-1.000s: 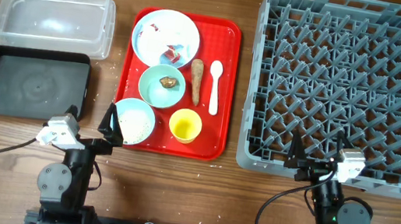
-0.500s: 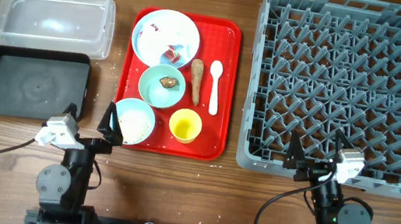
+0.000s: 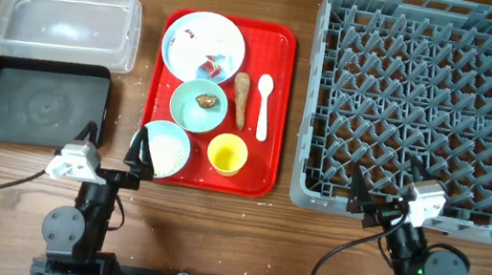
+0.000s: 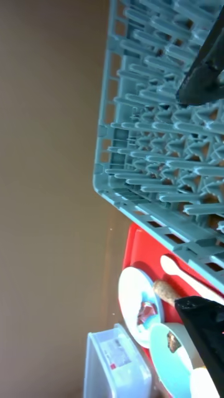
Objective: Sort waste into correct bins and load items into the dishwasher rack
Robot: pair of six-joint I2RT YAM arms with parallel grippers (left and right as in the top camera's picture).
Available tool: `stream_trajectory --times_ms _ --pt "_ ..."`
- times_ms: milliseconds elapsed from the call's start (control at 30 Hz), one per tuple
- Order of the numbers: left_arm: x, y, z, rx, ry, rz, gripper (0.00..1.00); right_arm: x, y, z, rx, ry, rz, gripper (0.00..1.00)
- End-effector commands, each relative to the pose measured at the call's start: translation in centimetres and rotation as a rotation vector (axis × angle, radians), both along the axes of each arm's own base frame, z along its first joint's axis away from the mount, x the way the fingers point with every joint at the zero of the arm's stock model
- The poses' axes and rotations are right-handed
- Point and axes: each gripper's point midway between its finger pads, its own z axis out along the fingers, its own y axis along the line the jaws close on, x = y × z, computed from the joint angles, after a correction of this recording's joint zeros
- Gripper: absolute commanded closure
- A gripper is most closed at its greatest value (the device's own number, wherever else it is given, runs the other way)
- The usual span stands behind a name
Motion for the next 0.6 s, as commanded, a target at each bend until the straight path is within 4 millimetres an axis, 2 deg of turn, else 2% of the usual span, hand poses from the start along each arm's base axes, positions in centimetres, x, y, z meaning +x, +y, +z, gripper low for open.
stream_trajectory --times_ms 0,133,300,400,467,567 --pt "-0.3 -1.1 2.7 0.093 -0.045 -0.056 0.00 -0.2 0.3 4.1 -0.074 -0.020 0.022 0.00" --pt "0.5 -2.1 6.2 0.147 -0.016 -0.116 0.00 0.9 0.3 6.6 -0.104 0.128 0.030 0.00" --pt "4.4 -3.4 10.8 0.123 0.158 -0.222 0.00 2.0 0.4 9.6 -0.133 0.312 0.048 0.00" --pt "8.2 -3.6 12.8 0.142 0.285 -0.250 0.00 2.5 0.3 10.4 -0.160 0.422 0.054 0.00" --pt "11.2 -4.7 13.8 0.190 0.379 -0.300 0.00 3.0 0.8 10.7 -0.150 0.474 0.084 0.00" --pt "15.3 -6.5 13.2 0.240 0.578 -0.363 0.00 3.9 1.7 10.3 -0.134 0.510 0.137 0.00"
